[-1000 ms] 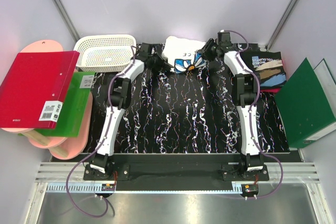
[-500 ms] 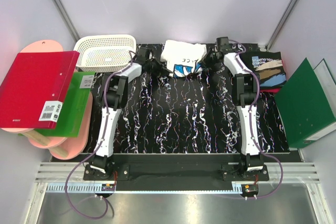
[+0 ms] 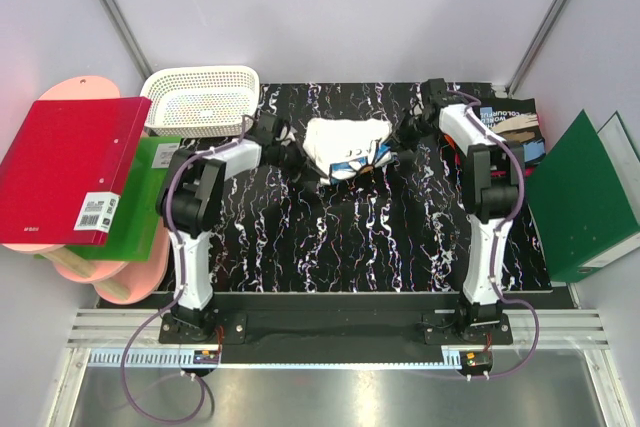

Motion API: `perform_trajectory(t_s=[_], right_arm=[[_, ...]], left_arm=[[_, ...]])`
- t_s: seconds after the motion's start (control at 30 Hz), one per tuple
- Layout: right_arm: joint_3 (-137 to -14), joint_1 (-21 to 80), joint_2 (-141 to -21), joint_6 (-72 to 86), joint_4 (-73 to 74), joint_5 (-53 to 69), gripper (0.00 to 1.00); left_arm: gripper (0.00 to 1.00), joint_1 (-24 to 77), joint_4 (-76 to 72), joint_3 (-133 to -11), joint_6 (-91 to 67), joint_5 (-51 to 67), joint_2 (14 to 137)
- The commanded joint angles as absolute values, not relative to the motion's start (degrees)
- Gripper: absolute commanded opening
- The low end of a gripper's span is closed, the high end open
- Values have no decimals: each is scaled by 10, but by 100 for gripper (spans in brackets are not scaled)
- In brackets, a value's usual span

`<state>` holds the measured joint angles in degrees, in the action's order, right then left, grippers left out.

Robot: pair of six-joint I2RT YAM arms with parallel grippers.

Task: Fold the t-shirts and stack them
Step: Smooth out wrinkles on the folded tshirt

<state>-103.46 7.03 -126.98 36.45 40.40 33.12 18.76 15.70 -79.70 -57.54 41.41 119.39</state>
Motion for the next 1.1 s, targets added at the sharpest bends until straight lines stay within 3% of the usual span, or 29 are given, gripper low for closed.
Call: perform_trajectory(t_s=[0.0,0.03,0.07,0.1,0.13,0.2,0.23,0.37,0.53,1.07], right_arm=[[-929,75,-1148,349,420,362,0],[-911,76,-1138,346,424,366,2],[-886,76,-1129,342,429,365,6],[-877,75,-1116,337,449,361,11],[-871,76,-1110,322,461,356,31],[-870,76,-1096,305,507,322,48],[-874,76,-1093,292,525,307,65],[-924,75,-1091,257,625,200,76],[-939,75,-1068,250,607,168,76],[-961,76,-1132,259,550,213,75]], left_arm=[[0,206,191,-696,-536,441,1093],[0,209,201,-680,-530,446,1082],[15,211,210,-651,-527,449,1065],[40,213,223,-638,-521,450,1056],[76,213,235,-629,-507,438,1045],[99,213,261,-615,-484,421,1014],[99,213,269,-614,-478,410,1006],[99,212,293,-635,-464,389,976],[99,213,294,-692,-457,323,960],[99,237,374,-867,-383,170,1129]])
